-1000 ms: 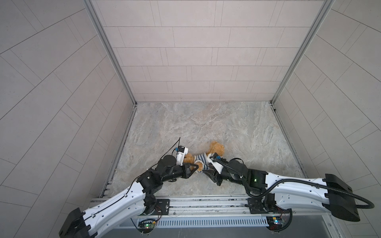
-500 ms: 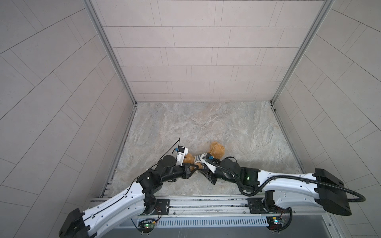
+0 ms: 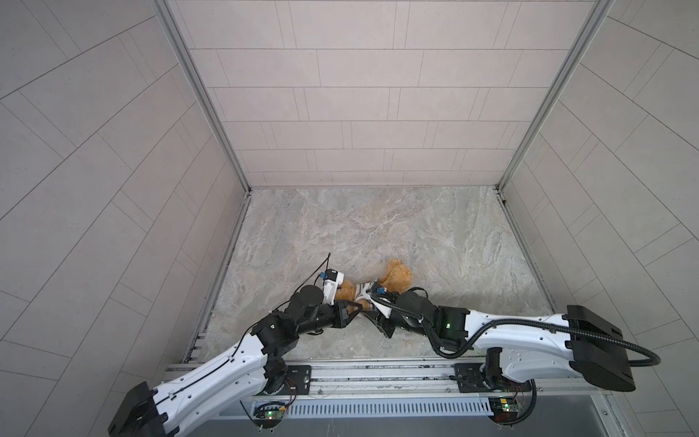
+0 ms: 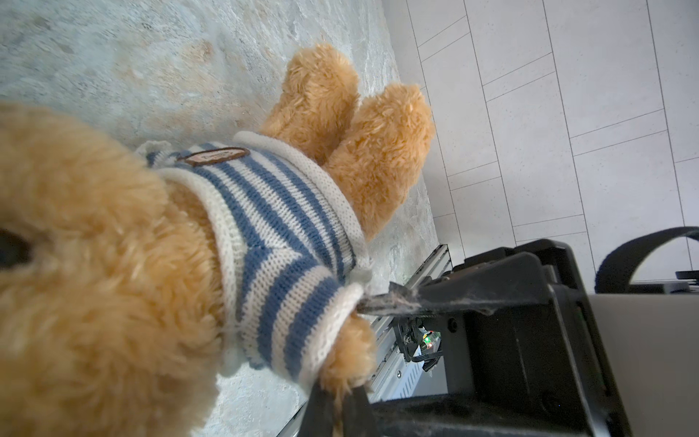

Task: Dress the teddy bear

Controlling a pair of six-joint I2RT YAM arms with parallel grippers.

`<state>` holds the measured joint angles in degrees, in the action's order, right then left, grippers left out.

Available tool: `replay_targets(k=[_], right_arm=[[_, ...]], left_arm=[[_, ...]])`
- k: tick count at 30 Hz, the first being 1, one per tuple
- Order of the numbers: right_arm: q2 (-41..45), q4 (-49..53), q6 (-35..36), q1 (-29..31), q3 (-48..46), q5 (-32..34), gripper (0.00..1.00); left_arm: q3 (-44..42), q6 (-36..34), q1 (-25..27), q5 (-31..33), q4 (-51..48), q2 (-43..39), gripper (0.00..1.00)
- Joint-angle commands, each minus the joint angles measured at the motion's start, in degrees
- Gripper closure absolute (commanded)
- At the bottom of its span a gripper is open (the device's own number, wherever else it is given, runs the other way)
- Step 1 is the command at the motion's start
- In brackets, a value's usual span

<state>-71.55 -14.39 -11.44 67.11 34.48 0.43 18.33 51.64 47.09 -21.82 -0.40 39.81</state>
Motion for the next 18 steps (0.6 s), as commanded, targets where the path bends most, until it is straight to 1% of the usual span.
replay_targets(k=[1, 5, 10, 14, 18], right_arm=[[-0.95, 1.65, 2.3, 0.21, 0.67, -0.59, 0.59], [0.96, -0.7, 3.15, 0.21, -1.07, -1.79, 0.57], [3.04, -1.16, 3.85, 0.21, -3.42, -2.38, 0.57], [3.22, -0.11, 4.6, 0.12, -3.18, 0.22, 0.58], [0.98, 1.52, 5.38, 0.04, -0.83, 1.79, 0.62]], left_arm=[[0.31, 0.5, 0.0, -1.38, 4.89, -0.54, 1.0], [0.17, 1.1, -0.07, -1.37, 4.5, 0.09, 1.0], [0.53, 0.75, -0.03, -1.41, 3.85, 0.35, 1.0], [1.06, 0.44, -0.03, -1.44, 2.97, 0.2, 1.0], [0.86, 0.68, -0.07, -1.43, 3.25, 0.27, 1.0]])
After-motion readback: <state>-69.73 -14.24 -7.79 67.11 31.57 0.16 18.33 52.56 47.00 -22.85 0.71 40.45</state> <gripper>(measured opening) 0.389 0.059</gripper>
